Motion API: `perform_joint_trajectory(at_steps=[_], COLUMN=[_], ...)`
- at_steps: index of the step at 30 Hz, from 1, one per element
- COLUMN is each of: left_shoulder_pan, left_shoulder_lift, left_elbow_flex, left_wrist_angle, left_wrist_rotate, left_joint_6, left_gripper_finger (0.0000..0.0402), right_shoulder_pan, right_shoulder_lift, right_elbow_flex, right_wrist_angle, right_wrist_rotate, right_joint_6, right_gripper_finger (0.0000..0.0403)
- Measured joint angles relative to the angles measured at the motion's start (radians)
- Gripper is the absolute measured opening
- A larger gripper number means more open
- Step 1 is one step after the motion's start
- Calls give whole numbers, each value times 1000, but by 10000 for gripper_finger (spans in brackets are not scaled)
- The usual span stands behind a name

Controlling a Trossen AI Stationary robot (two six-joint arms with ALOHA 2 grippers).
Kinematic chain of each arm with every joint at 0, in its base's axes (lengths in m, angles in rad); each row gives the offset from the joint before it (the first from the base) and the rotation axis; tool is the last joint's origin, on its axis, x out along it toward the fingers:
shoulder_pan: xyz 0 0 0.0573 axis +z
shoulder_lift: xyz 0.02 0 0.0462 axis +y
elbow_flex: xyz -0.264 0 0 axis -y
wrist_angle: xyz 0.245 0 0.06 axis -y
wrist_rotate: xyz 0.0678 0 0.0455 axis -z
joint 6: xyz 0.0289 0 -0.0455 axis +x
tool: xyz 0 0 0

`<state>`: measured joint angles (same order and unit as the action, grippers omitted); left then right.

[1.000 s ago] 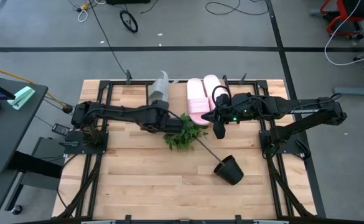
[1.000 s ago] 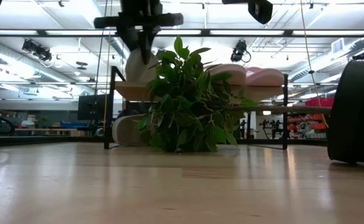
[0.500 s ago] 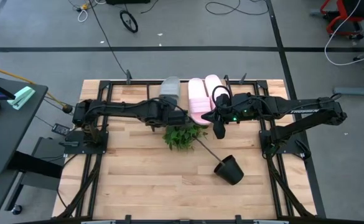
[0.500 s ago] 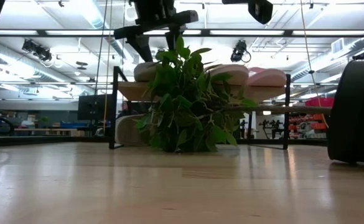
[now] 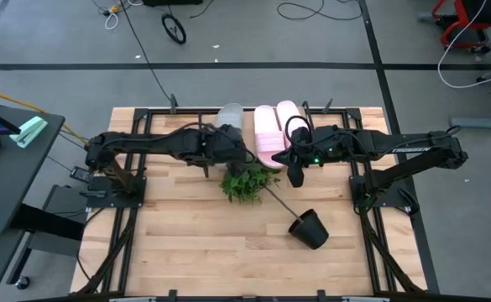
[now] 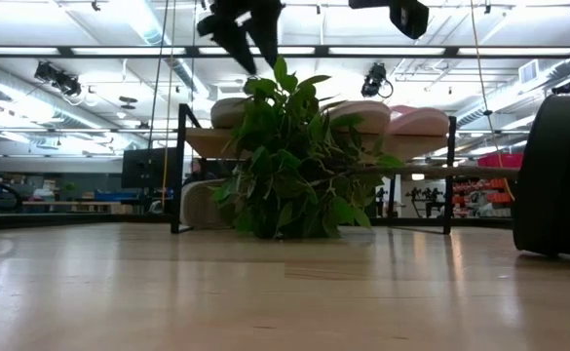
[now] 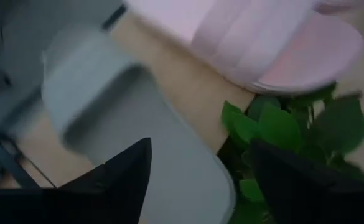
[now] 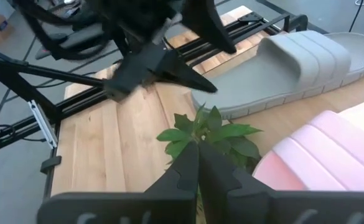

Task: Pick and place slides into the shelf
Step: Put the bottom gray slides on the shelf

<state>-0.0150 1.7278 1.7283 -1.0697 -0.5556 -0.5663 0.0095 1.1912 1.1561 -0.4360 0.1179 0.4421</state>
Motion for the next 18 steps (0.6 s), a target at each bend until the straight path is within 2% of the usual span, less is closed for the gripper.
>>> perform_joint_trajectory(at_steps=[3,8,14,18], left_shoulder_pan=[-9,-9,51,106], left_shoulder_lift=[-15,-50,-84,-86], left_elbow_flex=[0,0,1,0], left_wrist_angle=[16,16,38,34], left_wrist_rotate=[9,23,105,110], left_joint_6=[180,355,551,675], left_gripper_finger=[263,252,239,233], right_shoulder_pan=[-1,-1,-1,-1], right_shoulder_lift=[0,0,0,0], right_elbow_flex=[0,0,0,0], right_wrist_angle=[-5,-9,-9,-5], right_wrist_rotate=[0,0,1,1], right_joint_6=[7,12,30,46], right_gripper_finger=[12,12,12,12])
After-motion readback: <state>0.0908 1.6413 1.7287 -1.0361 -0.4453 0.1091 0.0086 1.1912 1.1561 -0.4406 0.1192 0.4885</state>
